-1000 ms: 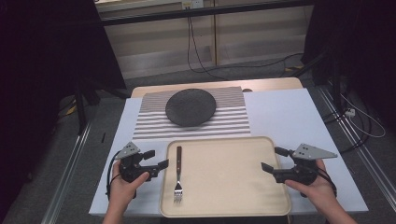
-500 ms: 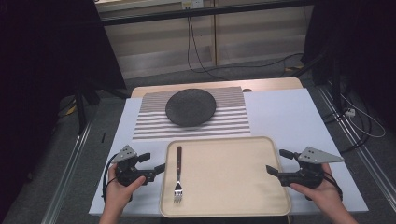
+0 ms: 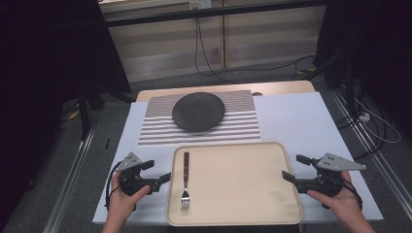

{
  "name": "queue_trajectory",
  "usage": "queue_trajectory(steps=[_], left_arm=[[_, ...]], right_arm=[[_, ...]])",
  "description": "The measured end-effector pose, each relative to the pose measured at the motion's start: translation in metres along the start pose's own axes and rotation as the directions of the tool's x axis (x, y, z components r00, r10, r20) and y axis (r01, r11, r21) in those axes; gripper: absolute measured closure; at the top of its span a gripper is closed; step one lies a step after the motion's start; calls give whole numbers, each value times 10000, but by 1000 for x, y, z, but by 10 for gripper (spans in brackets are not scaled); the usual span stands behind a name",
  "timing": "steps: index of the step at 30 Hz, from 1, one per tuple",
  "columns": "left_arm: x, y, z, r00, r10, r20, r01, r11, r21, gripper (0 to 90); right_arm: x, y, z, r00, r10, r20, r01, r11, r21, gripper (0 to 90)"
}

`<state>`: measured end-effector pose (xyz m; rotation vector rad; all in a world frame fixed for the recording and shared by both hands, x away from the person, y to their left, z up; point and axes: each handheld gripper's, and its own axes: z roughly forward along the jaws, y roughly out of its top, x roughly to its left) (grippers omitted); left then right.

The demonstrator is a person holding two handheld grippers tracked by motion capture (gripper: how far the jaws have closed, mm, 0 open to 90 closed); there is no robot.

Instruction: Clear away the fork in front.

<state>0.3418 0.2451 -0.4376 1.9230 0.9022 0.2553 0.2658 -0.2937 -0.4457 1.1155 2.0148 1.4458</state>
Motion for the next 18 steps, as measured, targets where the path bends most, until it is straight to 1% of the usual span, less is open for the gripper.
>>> queue_trajectory(steps=[7,11,17,18], left_arm=[[2,-2,-1,9999,-112,-79,111,9999,-61,98],[4,-2,-2,9999,-31,-129,30,10000,-45,98],[2,-3,1,10000,-53,-77,53,10000,41,97],[2,-3,1,10000,17,-90,-16,10000,77,96]], right_arm=[[-1,-1,0,10000,-12,-37,12,10000,32,183],[-1,-2,0,10000,-26,-70,27,10000,70,183],[0,-2,2,9999,-56,-129,58,9999,99,182],[0,-2,2,9999,-48,-127,49,9999,88,182]])
